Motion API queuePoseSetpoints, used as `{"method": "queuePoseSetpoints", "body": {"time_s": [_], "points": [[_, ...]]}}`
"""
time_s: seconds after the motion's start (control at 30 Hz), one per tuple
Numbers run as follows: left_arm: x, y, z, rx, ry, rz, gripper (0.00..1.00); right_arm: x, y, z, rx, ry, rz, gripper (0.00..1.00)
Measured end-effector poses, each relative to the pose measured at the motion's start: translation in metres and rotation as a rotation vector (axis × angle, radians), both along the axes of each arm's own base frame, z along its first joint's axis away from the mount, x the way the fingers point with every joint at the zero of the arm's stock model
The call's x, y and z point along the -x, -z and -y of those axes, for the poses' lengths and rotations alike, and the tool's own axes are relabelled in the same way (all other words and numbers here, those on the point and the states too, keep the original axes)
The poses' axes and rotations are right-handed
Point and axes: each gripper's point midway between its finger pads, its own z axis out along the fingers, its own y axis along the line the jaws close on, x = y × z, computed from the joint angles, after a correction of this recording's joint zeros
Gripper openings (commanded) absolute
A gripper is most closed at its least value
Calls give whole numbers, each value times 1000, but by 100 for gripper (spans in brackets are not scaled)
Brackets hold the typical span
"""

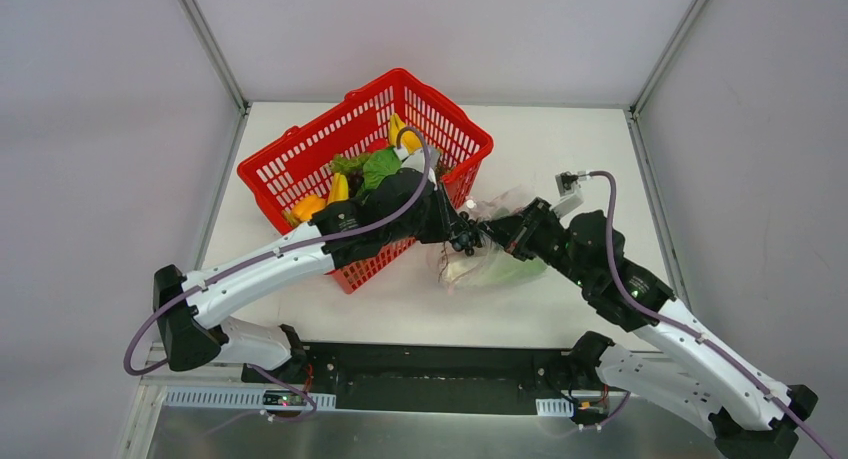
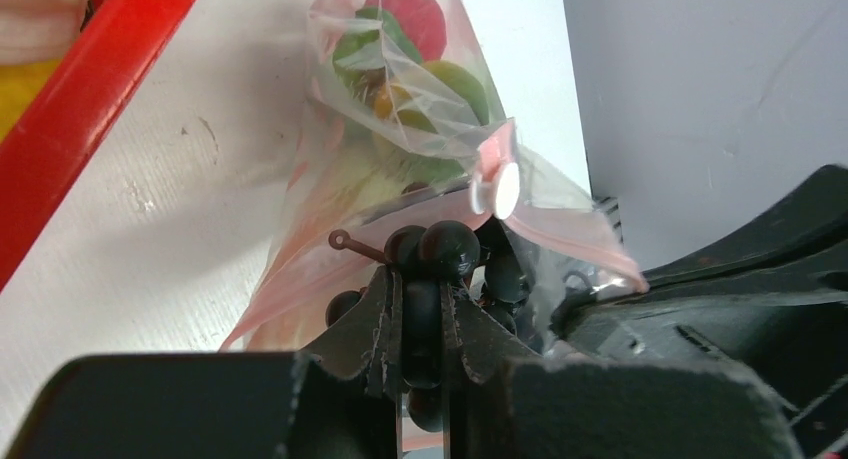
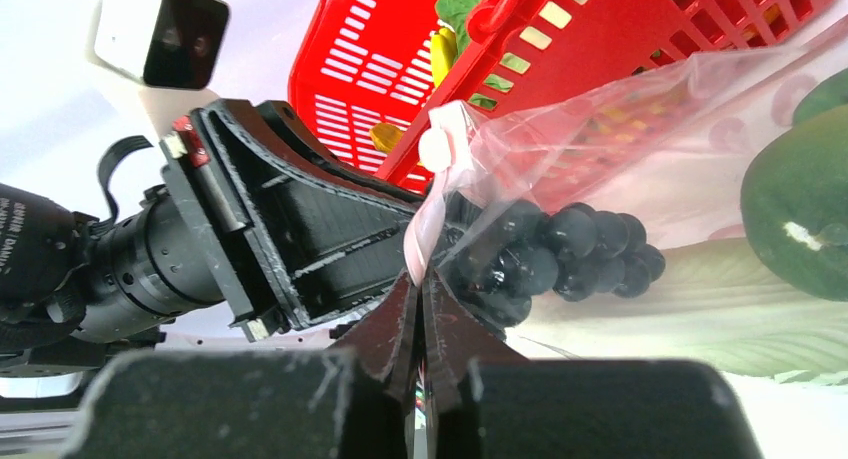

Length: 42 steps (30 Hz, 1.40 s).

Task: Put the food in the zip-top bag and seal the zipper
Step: Place the fake fruit in the zipper food storage bag.

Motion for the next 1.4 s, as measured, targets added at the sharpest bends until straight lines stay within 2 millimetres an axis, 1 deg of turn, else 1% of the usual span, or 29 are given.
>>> {"method": "queuePoseSetpoints", "body": {"time_s": [0.13,0.37,0.47,0.53,0.57,0.63,0.73,0.77,0.97,1.0,1.07,1.2,1.27,1.4], "points": [[-5,-8,5,2,-9,18,6,-1,2,-1,-69,20,-25,1],[-13,-14,15,14,-11,39,17,-7,-15,2,-170,80,-34,2],[-15,-19,18,33,-13,56,26,-9,-22,5,-209,108,-33,2],[-17,-23,20,47,-11,70,30,-11,-25,6,-225,119,-35,2],[-18,-24,21,53,-9,77,34,-11,-26,6,-230,123,-37,2],[-19,-27,22,58,-5,89,42,-12,-27,7,-238,133,-40,2],[-19,-28,23,53,11,111,58,-13,-29,9,-247,141,-41,3],[-19,-28,23,45,19,120,62,-13,-30,9,-249,145,-40,3],[-14,-26,23,-21,87,145,62,-12,-33,18,-255,168,-25,3],[-13,-25,22,-28,100,144,59,-12,-34,19,-255,171,-23,3],[-10,-22,22,-41,126,146,55,-12,-34,20,-255,177,-21,3],[-1,-22,17,-68,176,154,53,-13,-34,22,-252,188,-13,4],[3,-22,12,-84,194,161,57,-13,-34,24,-247,192,-9,4],[6,-21,-8,-152,189,186,64,-13,-35,27,-225,198,3,4]]}}
